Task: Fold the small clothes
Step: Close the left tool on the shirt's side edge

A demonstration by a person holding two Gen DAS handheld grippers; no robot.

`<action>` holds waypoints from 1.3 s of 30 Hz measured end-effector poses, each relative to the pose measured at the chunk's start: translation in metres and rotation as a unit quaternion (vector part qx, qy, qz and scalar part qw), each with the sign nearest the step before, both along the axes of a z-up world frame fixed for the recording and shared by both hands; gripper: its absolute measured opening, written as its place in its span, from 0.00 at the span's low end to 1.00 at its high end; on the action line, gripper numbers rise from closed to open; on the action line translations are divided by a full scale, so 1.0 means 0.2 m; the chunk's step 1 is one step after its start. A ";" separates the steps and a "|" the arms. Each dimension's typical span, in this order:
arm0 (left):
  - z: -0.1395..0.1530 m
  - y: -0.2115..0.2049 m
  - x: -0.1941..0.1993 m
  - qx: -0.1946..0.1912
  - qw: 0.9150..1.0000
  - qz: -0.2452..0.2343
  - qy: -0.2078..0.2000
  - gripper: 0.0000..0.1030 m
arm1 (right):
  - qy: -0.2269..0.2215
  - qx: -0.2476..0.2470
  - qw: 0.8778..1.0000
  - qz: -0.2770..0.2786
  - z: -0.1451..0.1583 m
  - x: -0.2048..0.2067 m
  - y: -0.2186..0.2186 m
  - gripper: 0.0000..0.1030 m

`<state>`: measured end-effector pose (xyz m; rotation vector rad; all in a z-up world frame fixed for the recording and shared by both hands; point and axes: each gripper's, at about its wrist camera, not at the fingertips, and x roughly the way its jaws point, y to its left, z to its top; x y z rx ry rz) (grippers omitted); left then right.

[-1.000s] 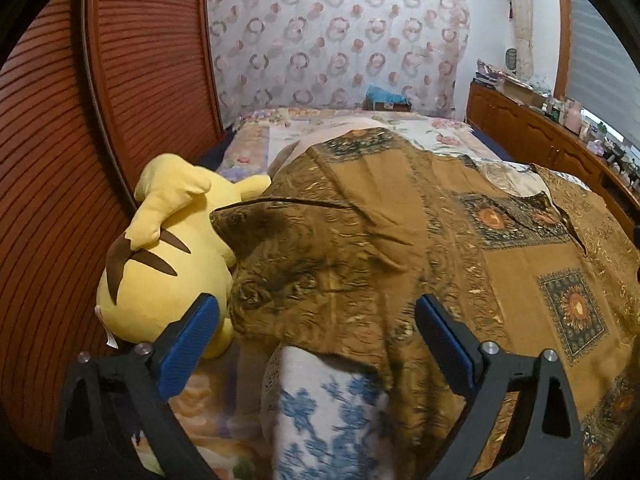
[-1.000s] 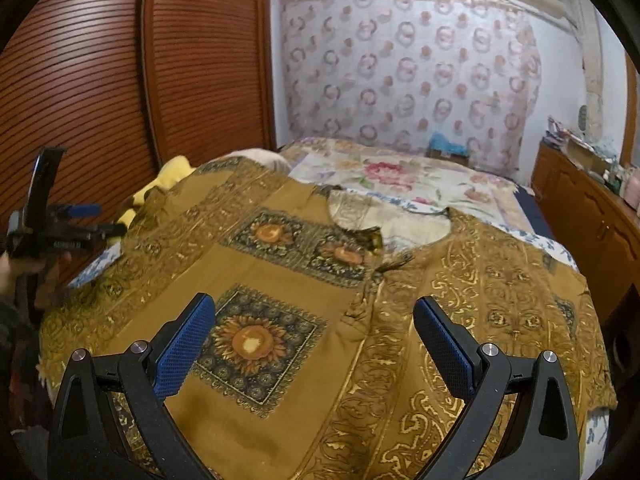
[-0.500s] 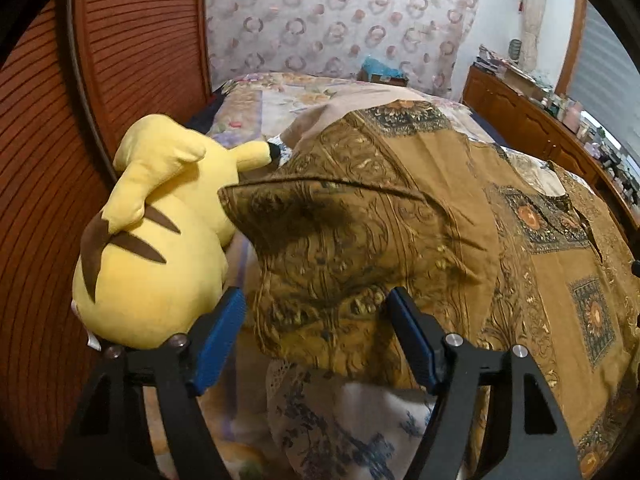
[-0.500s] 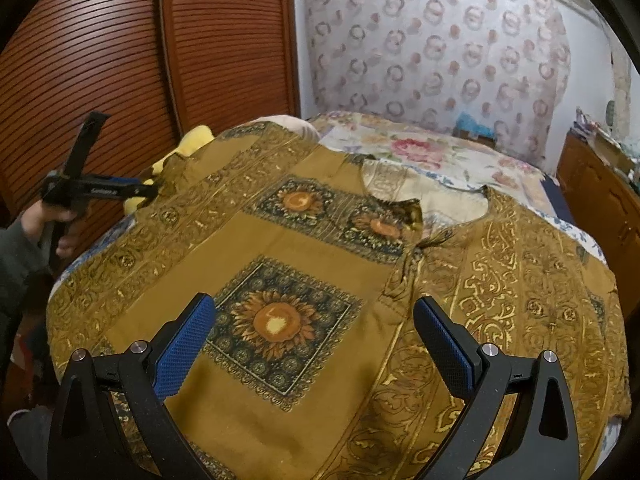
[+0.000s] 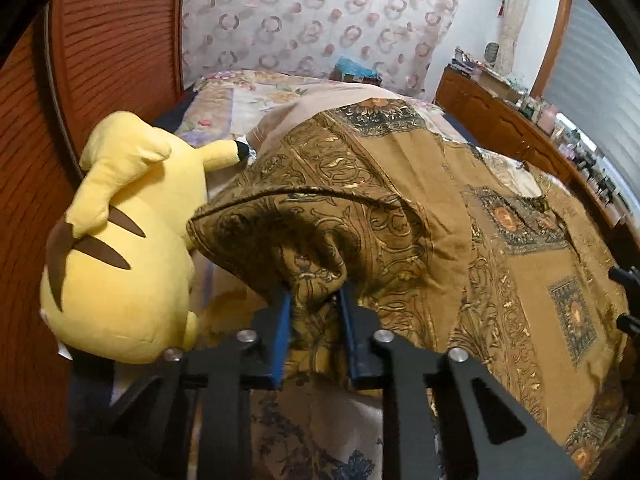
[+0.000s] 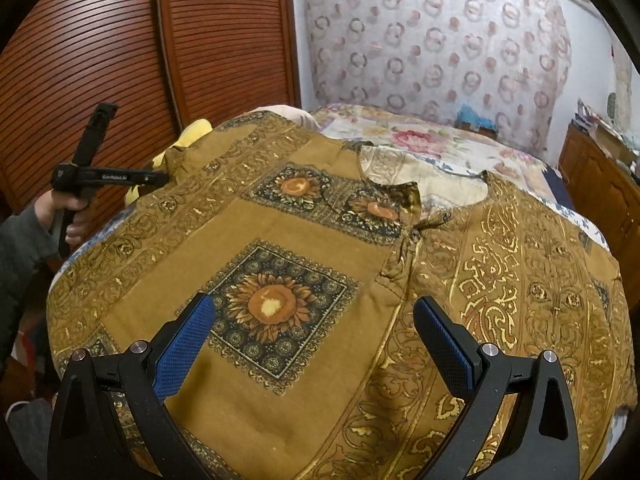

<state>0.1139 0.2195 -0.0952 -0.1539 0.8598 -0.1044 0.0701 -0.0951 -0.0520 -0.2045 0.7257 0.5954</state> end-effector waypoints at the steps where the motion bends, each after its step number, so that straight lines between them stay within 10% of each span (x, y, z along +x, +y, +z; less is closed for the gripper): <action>1: 0.02 -0.01 -0.01 0.006 1.000 0.001 -0.004 0.15 | 0.000 0.001 1.000 -0.002 0.00 0.00 -0.01 0.99; 18: 0.24 -0.25 -0.11 0.112 0.993 0.011 -0.030 0.14 | 0.003 0.024 0.999 -0.037 0.00 0.01 -0.18 0.99; 39: 0.44 -0.75 -0.10 0.057 0.990 -0.091 -0.094 0.17 | -0.006 0.033 0.997 -0.065 0.03 0.02 -0.32 0.99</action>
